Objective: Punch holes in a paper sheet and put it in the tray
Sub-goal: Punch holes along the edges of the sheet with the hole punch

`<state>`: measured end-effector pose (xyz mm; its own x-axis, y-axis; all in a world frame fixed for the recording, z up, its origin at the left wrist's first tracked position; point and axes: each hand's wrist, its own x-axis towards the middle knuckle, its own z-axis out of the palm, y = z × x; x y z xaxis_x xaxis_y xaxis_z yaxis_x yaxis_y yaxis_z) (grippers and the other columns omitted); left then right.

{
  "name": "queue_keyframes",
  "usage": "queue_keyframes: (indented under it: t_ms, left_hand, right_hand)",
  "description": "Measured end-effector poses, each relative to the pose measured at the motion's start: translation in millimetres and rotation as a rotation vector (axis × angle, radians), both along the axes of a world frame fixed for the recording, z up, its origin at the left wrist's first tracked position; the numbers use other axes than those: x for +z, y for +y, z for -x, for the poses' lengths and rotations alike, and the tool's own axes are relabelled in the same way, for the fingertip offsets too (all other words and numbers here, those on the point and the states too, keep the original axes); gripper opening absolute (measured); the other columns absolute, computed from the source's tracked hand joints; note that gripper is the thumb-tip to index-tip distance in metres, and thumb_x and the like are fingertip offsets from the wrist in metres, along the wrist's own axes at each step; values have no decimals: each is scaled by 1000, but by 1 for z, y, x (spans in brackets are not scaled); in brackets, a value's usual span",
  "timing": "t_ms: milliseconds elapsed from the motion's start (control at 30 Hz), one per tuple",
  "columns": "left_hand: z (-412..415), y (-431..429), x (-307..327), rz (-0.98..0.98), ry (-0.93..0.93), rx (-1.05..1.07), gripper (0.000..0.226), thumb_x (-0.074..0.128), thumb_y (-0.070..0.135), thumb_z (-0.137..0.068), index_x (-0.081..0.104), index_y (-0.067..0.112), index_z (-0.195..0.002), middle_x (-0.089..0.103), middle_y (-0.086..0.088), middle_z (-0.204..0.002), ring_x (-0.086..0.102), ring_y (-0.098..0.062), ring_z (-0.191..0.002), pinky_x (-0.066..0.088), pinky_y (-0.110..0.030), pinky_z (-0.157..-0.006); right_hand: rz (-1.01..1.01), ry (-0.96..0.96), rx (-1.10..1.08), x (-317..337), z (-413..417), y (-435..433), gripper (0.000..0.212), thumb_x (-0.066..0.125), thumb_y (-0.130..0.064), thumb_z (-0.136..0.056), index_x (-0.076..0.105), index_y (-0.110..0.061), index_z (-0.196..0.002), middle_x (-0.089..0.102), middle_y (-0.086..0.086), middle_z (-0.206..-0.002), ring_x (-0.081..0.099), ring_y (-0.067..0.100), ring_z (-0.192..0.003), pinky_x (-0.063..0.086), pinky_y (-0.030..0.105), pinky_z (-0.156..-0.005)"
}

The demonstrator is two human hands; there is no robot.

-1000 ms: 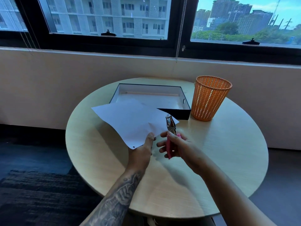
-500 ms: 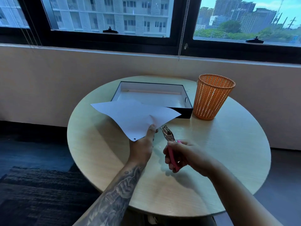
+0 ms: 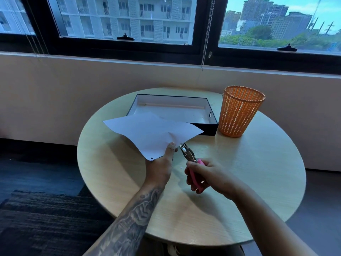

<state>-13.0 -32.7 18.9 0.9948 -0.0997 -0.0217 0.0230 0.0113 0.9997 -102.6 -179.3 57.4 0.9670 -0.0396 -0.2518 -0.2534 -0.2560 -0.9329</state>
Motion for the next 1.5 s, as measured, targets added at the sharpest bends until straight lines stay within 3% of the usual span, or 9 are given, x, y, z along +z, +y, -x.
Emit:
queue_keyframes:
  t_ms: [67,200,467,600,800,967,1100,1300,1500]
  left_hand:
    - [2,-1,2,71,-36,30,60,67,56,-86,60,-1,-71,49,-1,-60,44,-16,-54,39,-20,-55]
    - [4,-2,0,117,-59,29,49,68,51,-88,71,2,-87,53,8,-63,49,-9,-56,42,-22,-60]
    - [2,-1,-1,124,-23,46,59,67,55,-84,67,-4,-88,50,1,-64,46,-11,-55,41,-19,-53]
    - [4,-2,1,147,-73,29,52,66,42,-92,63,-10,-89,46,-5,-64,42,-15,-54,38,-23,-50]
    - [5,-4,-2,163,-106,17,50,68,44,-89,63,-5,-82,49,-1,-61,45,-13,-52,39,-21,-51]
    - [5,-6,-5,192,-86,31,47,70,52,-82,73,6,-88,59,11,-65,53,-8,-56,43,-19,-57]
    - [5,-6,-7,169,-61,27,34,69,40,-90,74,6,-86,57,13,-60,53,-7,-54,41,-17,-55]
    - [5,-5,-9,140,-36,12,37,69,43,-89,74,7,-84,56,10,-61,52,-7,-55,40,-14,-53]
    - [8,-6,-13,147,29,13,39,72,48,-84,76,9,-82,60,8,-63,53,-9,-55,41,-21,-55]
  right_hand:
    - [21,-8,-8,1,0,2,38,53,-34,-103,65,2,-102,73,13,-80,70,27,-69,55,36,-59]
    - [64,-18,-44,2,-2,5,37,54,-32,-103,64,3,-99,72,12,-75,68,27,-66,53,38,-60]
    - [120,-23,-71,4,-1,8,36,56,-31,-102,64,4,-98,72,12,-75,68,26,-65,52,40,-61]
    - [125,-19,-68,5,-1,9,36,55,-33,-102,64,2,-99,72,13,-77,68,25,-65,53,38,-60]
    - [134,-21,-70,6,-2,10,36,55,-34,-102,64,1,-98,73,13,-78,69,26,-65,53,40,-62]
    - [146,-5,-78,8,-3,12,37,55,-33,-102,63,2,-97,71,14,-76,67,26,-64,52,41,-62]
    - [136,11,-91,8,-2,12,33,55,-33,-101,62,-3,-90,69,14,-73,65,26,-60,50,41,-60]
    - [141,18,-93,7,-3,13,32,54,-32,-101,60,-5,-86,64,14,-67,60,27,-56,47,35,-51]
    - [135,56,-104,1,-2,11,33,54,-32,-101,59,-5,-84,62,15,-65,57,27,-52,44,31,-46]
